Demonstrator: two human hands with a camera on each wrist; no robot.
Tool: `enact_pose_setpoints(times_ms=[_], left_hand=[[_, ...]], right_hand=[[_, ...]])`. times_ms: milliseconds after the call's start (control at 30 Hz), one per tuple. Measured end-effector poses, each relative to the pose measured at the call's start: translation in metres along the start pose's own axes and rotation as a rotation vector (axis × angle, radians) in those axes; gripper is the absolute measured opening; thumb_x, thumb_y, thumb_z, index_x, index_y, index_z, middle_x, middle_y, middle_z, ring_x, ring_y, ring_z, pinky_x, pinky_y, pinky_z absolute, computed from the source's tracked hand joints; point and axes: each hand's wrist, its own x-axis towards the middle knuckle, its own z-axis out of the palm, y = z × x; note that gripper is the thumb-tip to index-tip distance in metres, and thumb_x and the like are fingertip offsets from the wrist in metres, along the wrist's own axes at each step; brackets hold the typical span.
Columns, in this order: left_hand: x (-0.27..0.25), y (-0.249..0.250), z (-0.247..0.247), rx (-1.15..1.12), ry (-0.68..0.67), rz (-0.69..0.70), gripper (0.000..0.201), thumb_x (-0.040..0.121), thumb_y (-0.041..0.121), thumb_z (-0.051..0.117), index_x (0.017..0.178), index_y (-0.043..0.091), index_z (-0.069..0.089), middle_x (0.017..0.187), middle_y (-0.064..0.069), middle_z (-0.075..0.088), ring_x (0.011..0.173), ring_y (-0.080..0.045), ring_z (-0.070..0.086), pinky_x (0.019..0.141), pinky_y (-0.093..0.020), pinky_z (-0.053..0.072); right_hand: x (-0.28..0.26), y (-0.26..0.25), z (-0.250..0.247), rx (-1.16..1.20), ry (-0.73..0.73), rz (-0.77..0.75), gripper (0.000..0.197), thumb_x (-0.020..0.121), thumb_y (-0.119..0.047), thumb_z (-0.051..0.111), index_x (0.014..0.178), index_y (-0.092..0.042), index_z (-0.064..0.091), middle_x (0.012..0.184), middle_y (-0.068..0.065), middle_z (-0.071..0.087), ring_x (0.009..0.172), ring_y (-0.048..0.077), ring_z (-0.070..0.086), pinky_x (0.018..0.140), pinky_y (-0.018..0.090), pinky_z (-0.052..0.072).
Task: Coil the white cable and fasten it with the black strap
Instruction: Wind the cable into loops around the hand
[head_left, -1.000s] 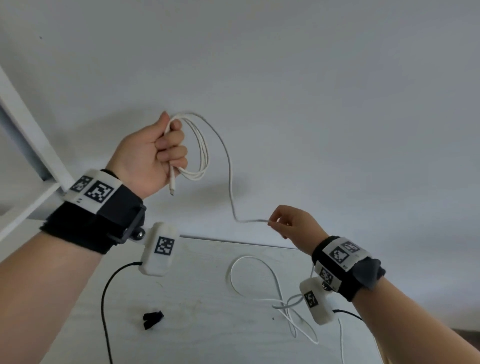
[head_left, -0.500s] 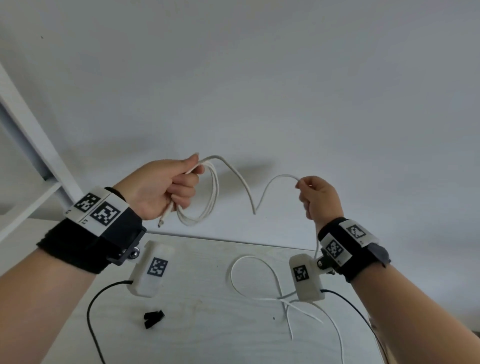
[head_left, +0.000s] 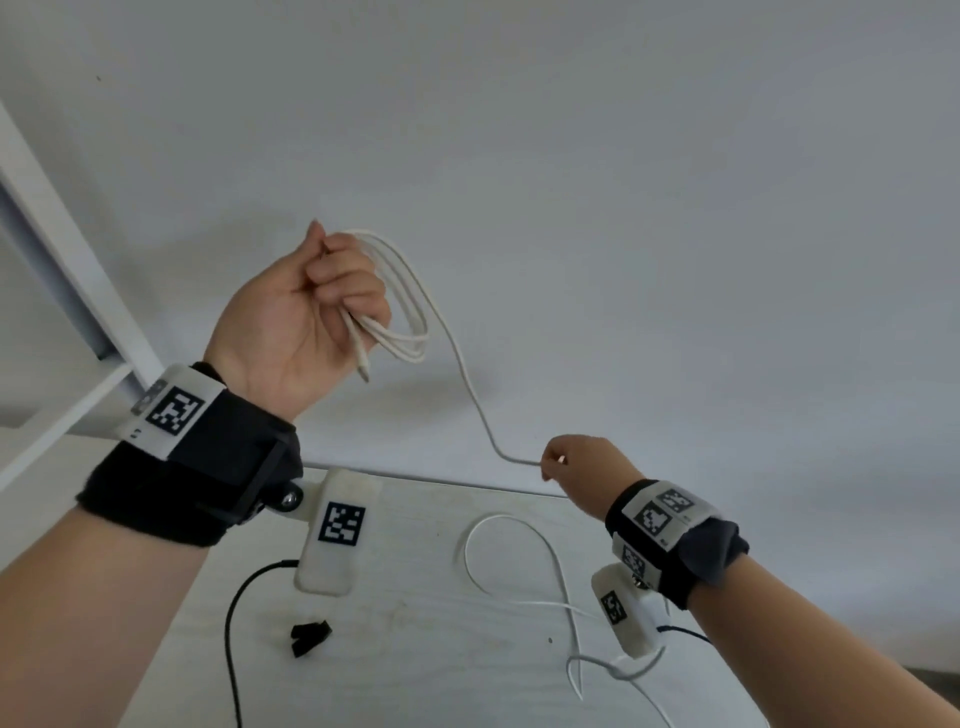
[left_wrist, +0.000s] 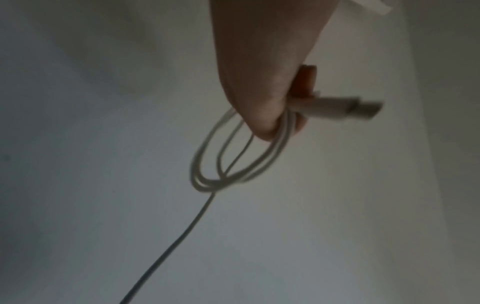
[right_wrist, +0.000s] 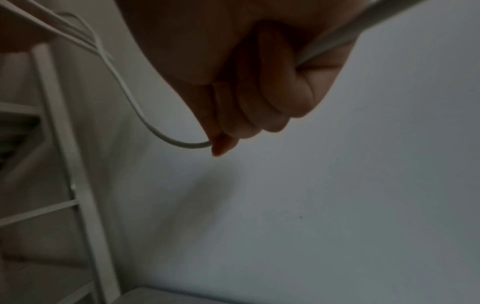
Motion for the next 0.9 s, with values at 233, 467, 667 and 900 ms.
enact_pose_setpoints(times_ms=[233,467,667,900], left_hand=[[0.008,-0.018,-0.009,0.457,0.296,0.393,0.033,0.1,0.033,0.034,0.076,0.017,0.05,0.092,0.003,0.073,0.096,-0.02,0.07,0.081,-0.03,0.056],[0.008,-0.031,-0.007,0.55,0.32,0.414,0.033,0.101,0.032,0.032,0.078,0.015,0.05,0.112,-0.006,0.071,0.097,-0.026,0.07,0.076,-0.031,0.058],[0.003,-0.031,-0.004,0.367,0.377,0.426,0.035,0.101,0.029,0.034,0.074,0.011,0.049,0.114,-0.017,0.069,0.099,-0.03,0.069,0.073,-0.026,0.059],[0.007,-0.037,-0.004,0.477,0.276,0.426,0.035,0.102,0.029,0.029,0.077,0.013,0.047,0.125,-0.018,0.062,0.111,-0.034,0.062,0.091,-0.041,0.053]], right_hand=[[-0.024,-0.036,0.001,-0.168,-0.117,-0.223,0.021,0.089,-0.025,0.042,0.079,-0.026,0.06,0.074,-0.006,0.056,0.071,0.017,0.054,0.066,0.029,0.046],[-0.032,-0.053,-0.005,0.114,-0.131,-0.234,0.022,0.087,-0.02,0.047,0.066,-0.023,0.055,0.06,-0.007,0.048,0.056,0.013,0.043,0.057,0.026,0.038],[-0.012,-0.029,-0.006,0.392,-0.015,0.019,0.032,0.087,-0.011,0.045,0.057,-0.02,0.051,0.053,-0.004,0.044,0.045,0.005,0.036,0.045,0.017,0.029],[-0.023,-0.039,0.015,-0.3,-0.362,-0.119,0.028,0.092,-0.013,0.042,0.108,-0.003,0.063,0.113,0.015,0.062,0.105,0.029,0.056,0.08,0.031,0.042]])
